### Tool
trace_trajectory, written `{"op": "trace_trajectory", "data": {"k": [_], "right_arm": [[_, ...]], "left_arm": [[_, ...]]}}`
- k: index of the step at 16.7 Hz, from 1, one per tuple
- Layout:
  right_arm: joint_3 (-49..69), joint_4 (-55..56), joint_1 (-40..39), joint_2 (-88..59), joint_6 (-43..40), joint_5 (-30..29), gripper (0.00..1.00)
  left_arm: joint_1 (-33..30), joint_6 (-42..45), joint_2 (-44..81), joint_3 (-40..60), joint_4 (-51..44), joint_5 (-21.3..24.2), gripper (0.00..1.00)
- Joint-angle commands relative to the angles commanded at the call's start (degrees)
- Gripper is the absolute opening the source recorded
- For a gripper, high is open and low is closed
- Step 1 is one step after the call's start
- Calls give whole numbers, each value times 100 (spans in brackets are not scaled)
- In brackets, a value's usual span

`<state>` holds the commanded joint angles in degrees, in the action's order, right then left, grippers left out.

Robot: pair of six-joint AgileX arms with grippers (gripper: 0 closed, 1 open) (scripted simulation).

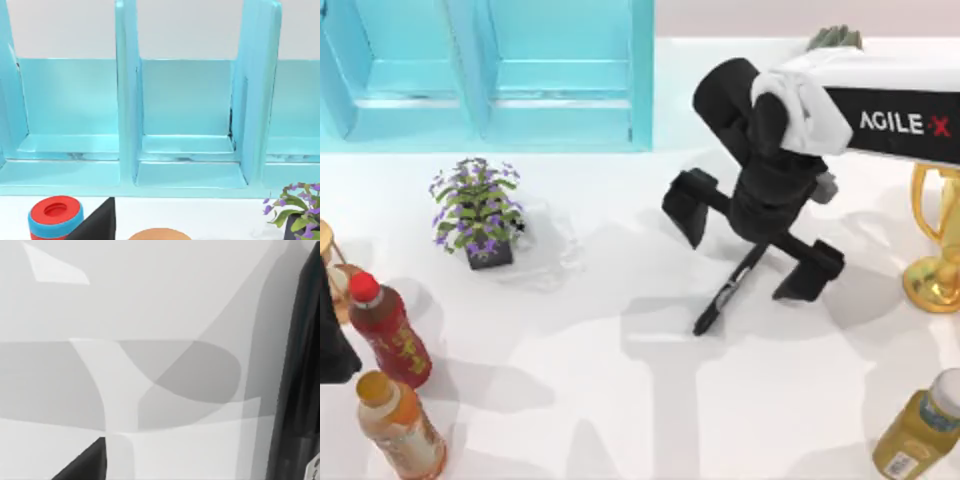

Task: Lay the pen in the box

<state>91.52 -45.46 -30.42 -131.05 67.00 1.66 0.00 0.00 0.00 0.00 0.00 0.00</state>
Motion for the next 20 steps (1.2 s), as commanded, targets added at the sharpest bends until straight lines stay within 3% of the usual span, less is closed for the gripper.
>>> {"op": "trace_trajectory", "data": {"k": [4,17,20], "right_arm": [[-37,59,-2,-39,3,-1,100],[-37,59,-2,-39,3,-1,2],[-37,59,-2,-39,3,-1,0]], "left_arm": [[0,0,0,0,0,0,100],[0,0,0,0,0,0,100],[0,0,0,0,0,0,100]]}}
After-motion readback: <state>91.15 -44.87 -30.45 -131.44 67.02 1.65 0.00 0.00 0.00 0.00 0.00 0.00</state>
